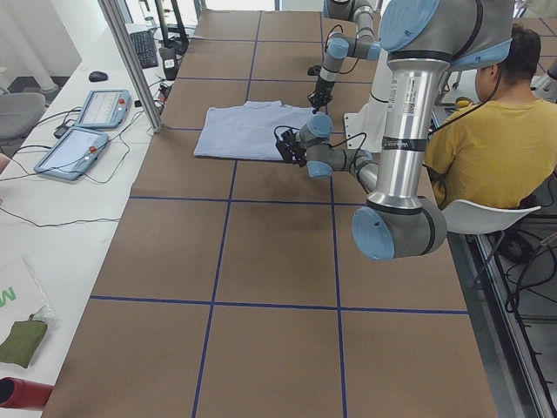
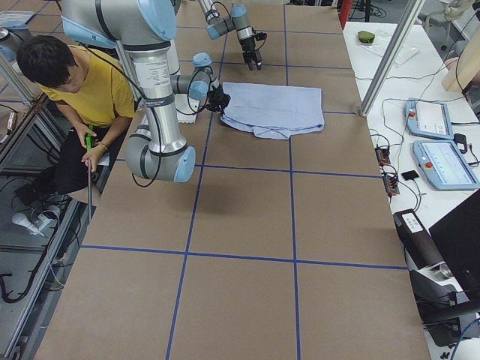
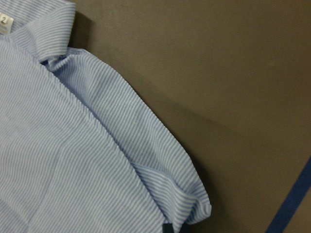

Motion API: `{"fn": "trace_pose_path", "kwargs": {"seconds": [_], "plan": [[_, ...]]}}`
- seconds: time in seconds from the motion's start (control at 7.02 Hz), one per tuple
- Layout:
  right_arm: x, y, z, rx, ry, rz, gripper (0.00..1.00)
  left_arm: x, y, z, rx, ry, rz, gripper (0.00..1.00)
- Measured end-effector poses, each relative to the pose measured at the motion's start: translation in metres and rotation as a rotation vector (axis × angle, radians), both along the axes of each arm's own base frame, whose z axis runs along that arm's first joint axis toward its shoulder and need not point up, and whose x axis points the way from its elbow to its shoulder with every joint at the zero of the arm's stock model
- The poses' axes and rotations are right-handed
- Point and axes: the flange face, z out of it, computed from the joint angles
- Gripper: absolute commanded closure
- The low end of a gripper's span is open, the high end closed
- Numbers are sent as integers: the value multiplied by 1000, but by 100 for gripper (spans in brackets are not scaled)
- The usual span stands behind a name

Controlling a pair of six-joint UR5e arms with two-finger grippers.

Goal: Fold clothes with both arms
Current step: 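Bring the left gripper to the near edge and grasp it with both grippers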

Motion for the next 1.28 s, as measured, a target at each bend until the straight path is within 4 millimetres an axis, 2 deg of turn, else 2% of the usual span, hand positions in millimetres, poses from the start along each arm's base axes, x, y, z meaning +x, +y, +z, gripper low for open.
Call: {"fn": "trace_pose_path", "kwargs": {"seconds": [0.29,0.57,0.71,1.0,1.14,1.28], "plan": [[1,0,0,0,1,1,100,12,45,-4,-88,40,12,1],[1,-1,0,1,0,2,100,33,80,-1,-159,34,-8,3],[1,0,-1,1,-1,2,100,45,92,1,-183,8,-32,4],[1,0,-1,2,-1,2,100,60,101,-2,-200,-30,-52,8],[1,0,-1,2,-1,2,100,62,101,-4,-202,-34,-61,24],[1,0,-1,2,-3,2,100,62,100,-6,-201,-32,-71,51]]}}
